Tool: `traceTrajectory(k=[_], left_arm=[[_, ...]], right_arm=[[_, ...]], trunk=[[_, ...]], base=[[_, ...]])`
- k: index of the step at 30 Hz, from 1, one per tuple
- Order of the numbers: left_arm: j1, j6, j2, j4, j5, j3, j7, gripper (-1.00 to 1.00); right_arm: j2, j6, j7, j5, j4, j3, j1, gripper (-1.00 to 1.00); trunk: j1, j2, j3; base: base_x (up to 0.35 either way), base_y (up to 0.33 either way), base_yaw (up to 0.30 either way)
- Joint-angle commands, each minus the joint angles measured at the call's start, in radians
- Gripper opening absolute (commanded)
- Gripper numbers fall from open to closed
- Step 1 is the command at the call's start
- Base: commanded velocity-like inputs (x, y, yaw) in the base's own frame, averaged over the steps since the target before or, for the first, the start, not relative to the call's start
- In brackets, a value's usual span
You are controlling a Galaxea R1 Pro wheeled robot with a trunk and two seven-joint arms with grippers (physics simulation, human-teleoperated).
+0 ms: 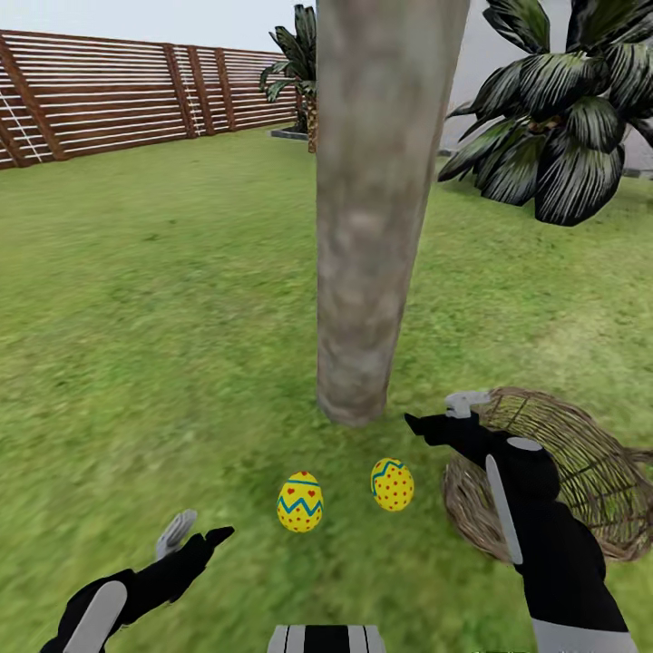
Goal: Take the three Easter eggs out of the wicker basket on the lawn in the garden, then place them on the lawn next to a single tree (choose any tree) so that all three eggs are next to the same tree and none are left in the basket.
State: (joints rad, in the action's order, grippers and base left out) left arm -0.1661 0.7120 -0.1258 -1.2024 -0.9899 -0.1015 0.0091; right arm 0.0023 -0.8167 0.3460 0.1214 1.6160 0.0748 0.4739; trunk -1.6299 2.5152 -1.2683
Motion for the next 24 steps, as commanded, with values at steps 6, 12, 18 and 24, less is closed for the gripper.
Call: traceTrajectory(k=[6, 12, 18, 24], left_arm=[[0.000, 0.005, 0.001, 0.000, -0.002, 0.011, 0.010, 1.00], [0.000, 0.004, 0.001, 0.001, -0.001, 0.014, 0.023, 1.00], [-0.001, 0.004, 0.001, 0.003, -0.001, 0.014, 0.027, 1.00], [-0.001, 0.004, 0.001, 0.013, 0.000, 0.014, 0.028, 1.00]], right_arm=[[0.000, -0.029, 0.004, 0.019, 0.000, 0.000, 0.006, 1.00], [-0.002, -0.044, 0.001, 0.029, -0.001, 0.004, 0.029, 1.00], [-0.028, -0.046, 0.001, 0.031, -0.001, 0.009, 0.033, 1.00], [-0.037, -0.046, -0.001, 0.033, -0.015, 0.011, 0.034, 1.00]], trunk=[[0.003, -0.001, 0.023], [0.006, -0.003, 0.046], [0.008, -0.004, 0.069], [0.010, -0.005, 0.088]], base=[[0.000, 0.000, -0.263], [0.000, 0.000, -0.263], [0.000, 0.000, -0.263], [0.000, 0.000, -0.263]])
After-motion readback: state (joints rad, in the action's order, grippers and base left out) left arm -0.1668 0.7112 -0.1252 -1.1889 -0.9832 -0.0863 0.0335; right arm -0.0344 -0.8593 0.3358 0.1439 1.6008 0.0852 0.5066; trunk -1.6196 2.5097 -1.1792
